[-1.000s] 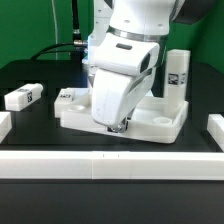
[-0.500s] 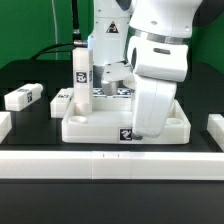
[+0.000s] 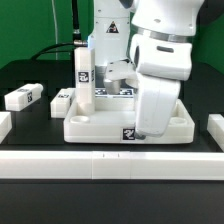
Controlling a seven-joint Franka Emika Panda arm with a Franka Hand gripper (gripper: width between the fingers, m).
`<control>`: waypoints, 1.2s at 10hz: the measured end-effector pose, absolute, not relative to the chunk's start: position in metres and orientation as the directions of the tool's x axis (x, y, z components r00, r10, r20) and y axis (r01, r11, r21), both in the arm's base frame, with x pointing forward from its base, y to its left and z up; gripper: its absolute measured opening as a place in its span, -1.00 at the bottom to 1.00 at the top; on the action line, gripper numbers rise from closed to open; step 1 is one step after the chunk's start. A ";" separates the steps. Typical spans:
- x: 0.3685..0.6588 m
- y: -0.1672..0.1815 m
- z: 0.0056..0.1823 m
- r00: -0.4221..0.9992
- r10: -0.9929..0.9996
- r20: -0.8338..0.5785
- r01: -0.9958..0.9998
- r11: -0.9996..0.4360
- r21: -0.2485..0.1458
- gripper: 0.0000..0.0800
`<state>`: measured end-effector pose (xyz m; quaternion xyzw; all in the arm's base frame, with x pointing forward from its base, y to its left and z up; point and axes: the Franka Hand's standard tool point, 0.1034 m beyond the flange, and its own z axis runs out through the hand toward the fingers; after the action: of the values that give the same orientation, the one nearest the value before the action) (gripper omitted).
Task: Assemble desk
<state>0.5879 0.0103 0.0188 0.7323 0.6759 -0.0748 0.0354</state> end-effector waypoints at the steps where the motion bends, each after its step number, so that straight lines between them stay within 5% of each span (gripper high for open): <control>1: 0.602 0.017 0.016 0.066 0.985 -0.157 0.996 -0.074 -0.043 -0.84; 10: 0.638 0.032 0.020 0.082 0.984 -0.160 0.996 -0.084 -0.004 -0.84; 11: 0.636 0.032 0.022 0.091 0.982 -0.165 0.995 -0.096 -0.022 -0.84; 12: 0.631 0.032 0.023 0.097 0.980 -0.171 0.993 -0.106 -0.047 -0.61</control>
Offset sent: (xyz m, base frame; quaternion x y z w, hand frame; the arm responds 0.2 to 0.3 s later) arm 0.0242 0.0211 -0.0102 -0.0015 0.0076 -0.0164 0.9998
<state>0.6311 0.0323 0.0227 0.7394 0.6673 -0.0797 0.0401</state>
